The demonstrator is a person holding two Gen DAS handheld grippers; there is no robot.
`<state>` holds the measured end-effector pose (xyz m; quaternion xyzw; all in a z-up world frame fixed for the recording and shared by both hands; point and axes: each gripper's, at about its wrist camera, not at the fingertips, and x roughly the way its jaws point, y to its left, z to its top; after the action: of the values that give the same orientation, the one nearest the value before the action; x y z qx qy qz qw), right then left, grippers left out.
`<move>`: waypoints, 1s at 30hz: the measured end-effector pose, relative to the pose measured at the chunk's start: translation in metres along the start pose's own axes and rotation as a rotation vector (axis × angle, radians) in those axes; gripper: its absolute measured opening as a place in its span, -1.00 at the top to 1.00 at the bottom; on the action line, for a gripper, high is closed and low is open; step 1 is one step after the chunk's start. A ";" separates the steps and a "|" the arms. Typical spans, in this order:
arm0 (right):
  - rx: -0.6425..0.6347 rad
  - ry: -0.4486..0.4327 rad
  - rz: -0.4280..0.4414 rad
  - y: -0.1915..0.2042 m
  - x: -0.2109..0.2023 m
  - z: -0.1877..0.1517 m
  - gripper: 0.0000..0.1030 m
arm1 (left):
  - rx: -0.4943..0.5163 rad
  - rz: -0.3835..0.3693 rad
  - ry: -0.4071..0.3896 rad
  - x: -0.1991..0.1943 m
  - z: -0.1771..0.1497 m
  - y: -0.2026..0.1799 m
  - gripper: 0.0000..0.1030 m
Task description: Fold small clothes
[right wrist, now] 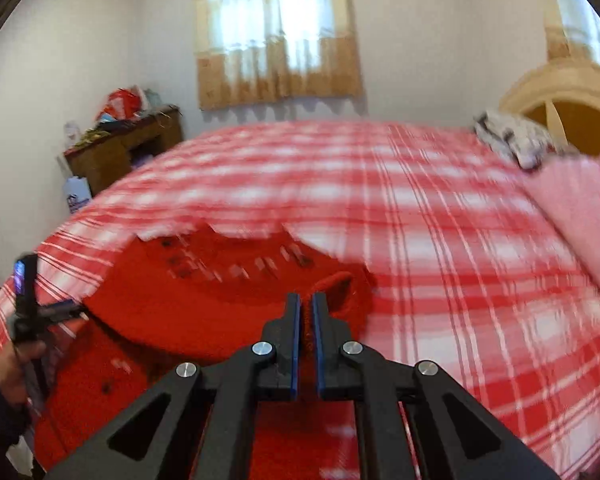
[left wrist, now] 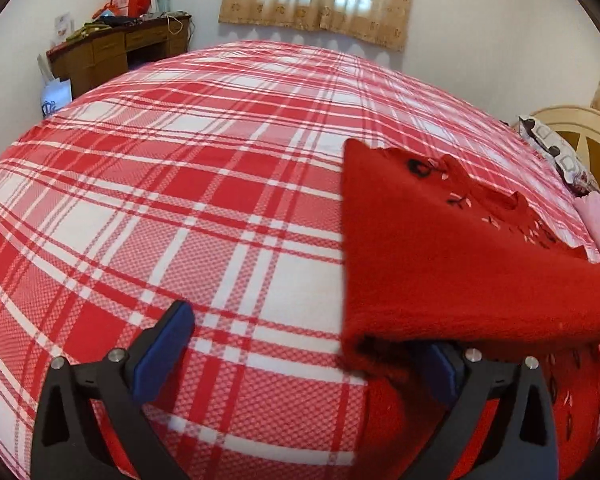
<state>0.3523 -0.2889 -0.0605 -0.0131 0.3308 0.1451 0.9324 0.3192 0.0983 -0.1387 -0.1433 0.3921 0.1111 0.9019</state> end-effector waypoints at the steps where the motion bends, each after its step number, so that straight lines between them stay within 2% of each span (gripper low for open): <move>1: 0.013 0.040 0.005 -0.006 0.009 -0.012 0.90 | 0.000 -0.004 0.000 -0.001 -0.001 0.001 -1.00; 6: 0.047 0.117 -0.038 -0.018 0.028 -0.047 0.90 | 0.009 -0.004 0.003 -0.001 -0.002 0.001 -1.00; 10: 0.078 0.160 -0.049 -0.026 0.034 -0.054 0.90 | 0.011 -0.008 0.001 -0.002 -0.003 0.002 -1.00; 13: 0.145 0.203 -0.050 -0.040 0.038 -0.055 0.87 | 0.013 -0.011 0.001 -0.004 -0.005 0.002 -1.00; 14: 0.152 0.205 -0.066 -0.041 0.036 -0.056 0.82 | 0.015 -0.013 0.002 -0.005 -0.005 0.001 -1.00; 16: 0.165 0.174 -0.092 -0.043 0.027 -0.056 0.50 | 0.032 -0.025 0.003 -0.009 -0.008 0.001 -1.00; 19: 0.161 0.144 -0.032 -0.036 0.022 -0.048 0.46 | 0.046 -0.058 0.003 -0.023 -0.021 0.008 -1.00; 22: 0.136 0.168 0.004 -0.024 0.035 -0.037 0.46 | 0.006 -0.081 -0.026 -0.040 -0.029 0.023 -1.00; 24: 0.173 0.216 0.033 -0.024 0.055 -0.031 0.46 | -0.039 -0.086 -0.064 -0.048 -0.026 0.033 -1.00; 26: 0.222 0.223 0.038 -0.029 0.067 -0.027 0.47 | -0.065 -0.093 -0.106 -0.052 -0.017 0.036 -1.00; 27: 0.227 0.220 0.060 -0.029 0.070 -0.024 0.67 | -0.073 -0.090 -0.118 -0.052 -0.011 0.035 -1.00; 29: 0.193 0.181 0.052 -0.022 0.064 -0.018 0.90 | -0.077 -0.098 -0.128 -0.047 0.000 0.029 -1.00; 30: 0.159 0.147 0.050 -0.014 0.056 -0.012 0.90 | -0.069 -0.099 -0.130 -0.044 0.006 0.023 -1.00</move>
<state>0.3902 -0.2888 -0.1052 0.0585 0.4092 0.1403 0.8997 0.2865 0.1181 -0.1068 -0.1859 0.3209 0.0886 0.9244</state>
